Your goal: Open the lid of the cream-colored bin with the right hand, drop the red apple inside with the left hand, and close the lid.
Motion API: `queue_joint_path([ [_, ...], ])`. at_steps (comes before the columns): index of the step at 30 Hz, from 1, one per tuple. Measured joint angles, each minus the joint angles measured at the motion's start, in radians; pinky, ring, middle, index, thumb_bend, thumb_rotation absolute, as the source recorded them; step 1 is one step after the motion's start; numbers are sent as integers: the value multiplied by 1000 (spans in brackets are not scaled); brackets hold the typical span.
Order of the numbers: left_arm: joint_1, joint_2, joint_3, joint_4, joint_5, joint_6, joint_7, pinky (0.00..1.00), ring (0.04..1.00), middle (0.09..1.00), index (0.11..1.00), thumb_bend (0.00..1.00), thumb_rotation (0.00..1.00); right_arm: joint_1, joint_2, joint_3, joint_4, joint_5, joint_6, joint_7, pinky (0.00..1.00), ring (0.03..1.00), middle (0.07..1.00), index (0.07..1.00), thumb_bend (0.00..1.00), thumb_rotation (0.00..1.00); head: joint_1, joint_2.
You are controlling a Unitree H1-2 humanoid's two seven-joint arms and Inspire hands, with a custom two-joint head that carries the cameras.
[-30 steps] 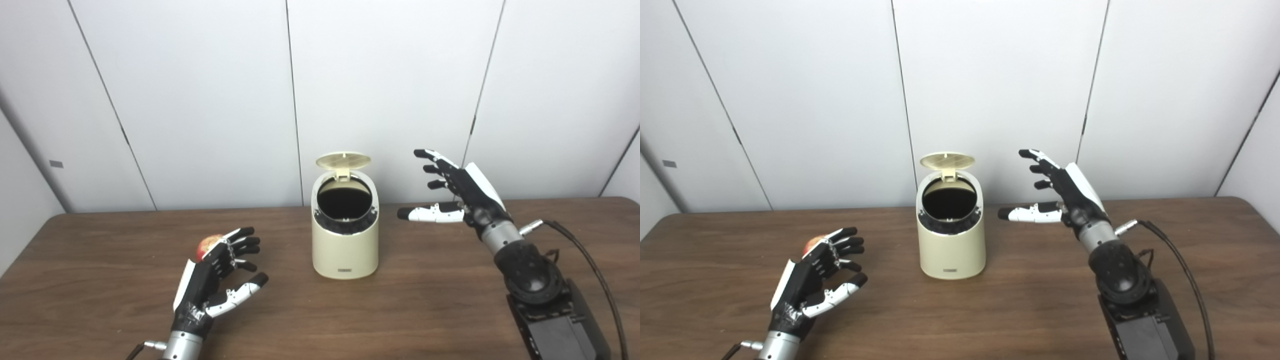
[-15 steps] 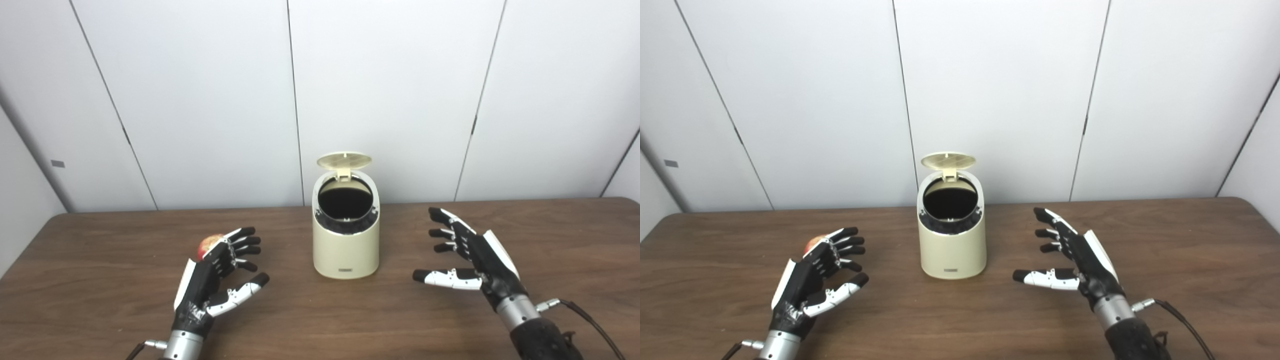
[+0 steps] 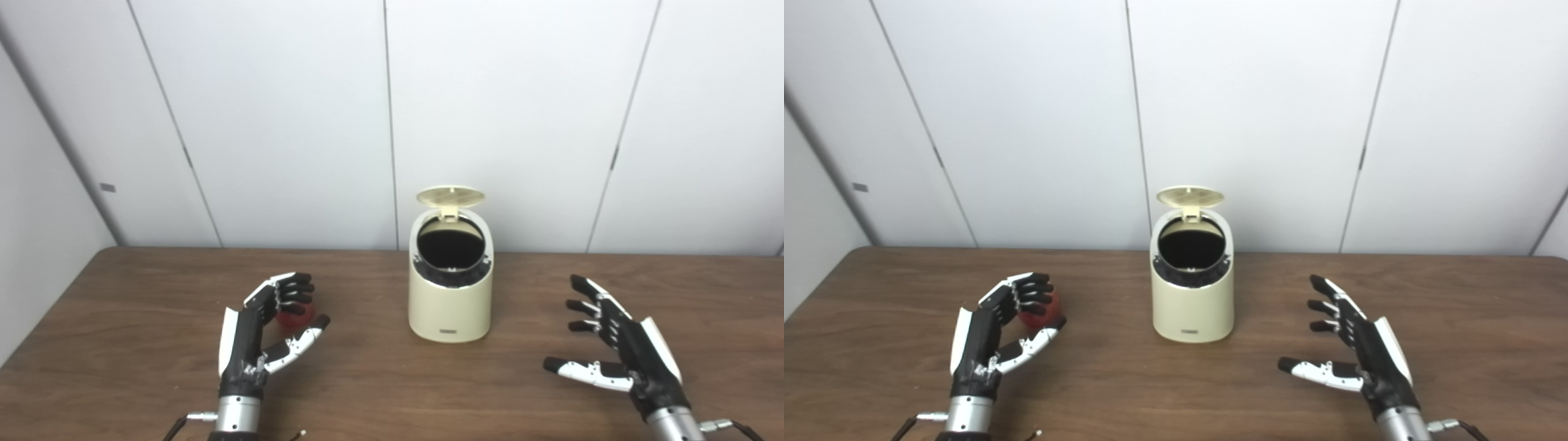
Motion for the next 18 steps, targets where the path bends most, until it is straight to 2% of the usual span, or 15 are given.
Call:
queue_joint_path([
  [2, 7, 2, 15, -29, 51, 29, 24, 768, 889, 902, 891, 756, 248, 3, -7, -2, 3, 3, 0, 1, 693, 838, 922, 893, 734, 49, 21, -5],
  [4, 7, 11, 28, -55, 70, 58, 32, 746, 914, 940, 926, 782, 251, 4, -13, -4, 3, 11, 0, 6, 692, 837, 926, 893, 725, 35, 26, -5],
  [6, 3, 28, 39, -66, 92, 86, 45, 763, 919, 948, 946, 819, 274, 6, -13, -4, 2, 17, 1, 8, 704, 840, 929, 891, 718, 7, 37, -8],
  [11, -15, 57, 51, -78, 135, 191, 55, 892, 964, 989, 989, 874, 284, 16, -12, -5, -14, 24, 8, 20, 692, 841, 928, 888, 716, 3, 38, -8],
  [15, -25, 78, 43, -73, 140, 247, 46, 925, 997, 1000, 1000, 911, 289, 23, -13, -5, -45, 20, 28, 25, 720, 849, 926, 891, 737, 5, 38, -8],
  [18, -37, 100, 30, -45, 135, 272, 23, 913, 981, 1000, 1000, 945, 313, 23, -15, -5, -53, 17, 46, 26, 733, 860, 937, 898, 743, 0, 35, -6],
])
